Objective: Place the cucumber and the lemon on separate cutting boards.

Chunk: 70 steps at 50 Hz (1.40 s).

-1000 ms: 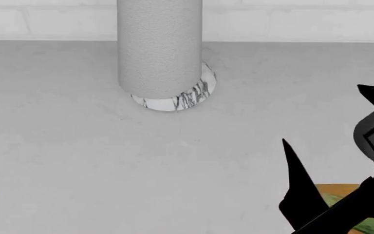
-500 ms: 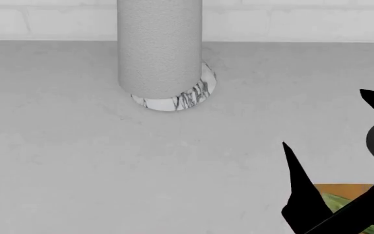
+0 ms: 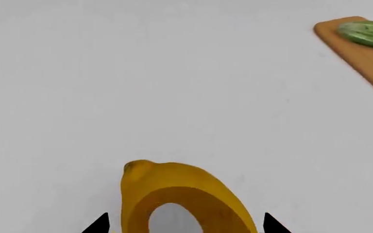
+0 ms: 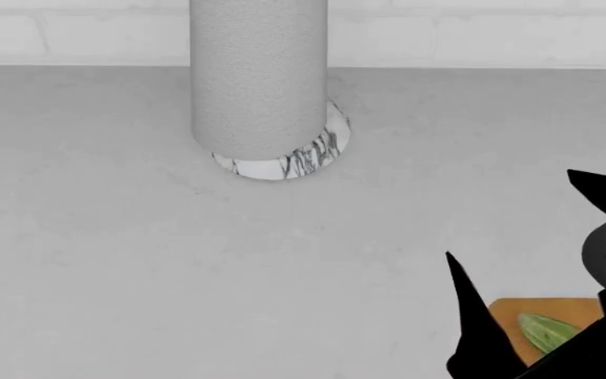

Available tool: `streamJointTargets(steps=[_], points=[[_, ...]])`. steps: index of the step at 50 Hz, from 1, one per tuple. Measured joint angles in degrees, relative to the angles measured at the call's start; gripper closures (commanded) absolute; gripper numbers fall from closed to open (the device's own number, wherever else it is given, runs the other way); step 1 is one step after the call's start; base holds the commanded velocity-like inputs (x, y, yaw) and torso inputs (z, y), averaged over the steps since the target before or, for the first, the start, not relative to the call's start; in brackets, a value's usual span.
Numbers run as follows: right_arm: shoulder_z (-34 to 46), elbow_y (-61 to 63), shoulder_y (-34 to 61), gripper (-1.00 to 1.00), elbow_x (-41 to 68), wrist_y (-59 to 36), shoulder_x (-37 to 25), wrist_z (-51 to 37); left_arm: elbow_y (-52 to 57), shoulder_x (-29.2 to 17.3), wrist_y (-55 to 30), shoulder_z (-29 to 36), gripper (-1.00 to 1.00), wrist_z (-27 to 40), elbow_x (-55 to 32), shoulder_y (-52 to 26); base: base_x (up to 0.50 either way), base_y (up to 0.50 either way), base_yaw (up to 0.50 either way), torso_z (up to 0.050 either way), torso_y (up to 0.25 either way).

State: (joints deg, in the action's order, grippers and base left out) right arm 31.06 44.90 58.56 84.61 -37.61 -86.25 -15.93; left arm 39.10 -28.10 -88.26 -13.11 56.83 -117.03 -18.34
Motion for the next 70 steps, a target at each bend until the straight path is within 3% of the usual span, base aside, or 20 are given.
streamJointTargets(steps=[1,15,26,38,48,54,61,70], points=[[0.1,0.0,-0.1,-1.0,-0.1,0.2,0.0,0.0,0.0,-0.1,0.2,0.1,1.0,-0.4,0.4,0.1,0.0,0.0,0.0,0.0,0.0],[0.9,-0.1,-2.2,-1.0,-1.1,2.2,-0.2,0.1,2.8,-2.8,5.5,2.4,1.0,0.3,0.0,-1.6,0.0,0.0,0.0,0.0,0.0],[0.9,0.1,-2.9,-1.0,-1.5,2.7,0.0,-0.2,6.9,-9.8,12.8,0.7,1.0,4.6,-6.5,-5.3,0.0,0.0,0.0,0.0,0.0],[0.5,1.1,-3.6,-1.0,-0.9,5.8,-1.2,-2.0,7.0,-19.5,17.3,-12.2,1.0,7.4,-13.9,-5.6,0.0,0.0,0.0,0.0,0.0],[-0.8,1.7,-2.7,-1.0,1.1,7.2,-1.2,-4.5,1.0,-22.6,11.8,-28.4,1.0,7.5,-15.8,-0.8,0.0,0.0,0.0,0.0,0.0],[-1.1,1.9,-2.5,-1.0,1.9,7.5,-0.5,-5.6,-4.0,-22.5,5.9,-36.5,1.0,4.5,-11.3,1.5,0.0,0.0,0.0,0.0,0.0],[-1.1,2.0,-2.8,-1.0,1.9,7.7,0.4,-6.2,-7.4,-22.1,2.1,-43.9,1.0,-5.4,0.6,5.6,0.0,0.0,0.0,0.0,0.0],[-1.5,1.8,-1.1,-1.0,2.5,5.1,3.4,-7.0,-10.3,-21.1,2.9,-45.9,1.0,-20.9,20.7,10.2,0.0,0.0,0.0,0.0,0.0]])
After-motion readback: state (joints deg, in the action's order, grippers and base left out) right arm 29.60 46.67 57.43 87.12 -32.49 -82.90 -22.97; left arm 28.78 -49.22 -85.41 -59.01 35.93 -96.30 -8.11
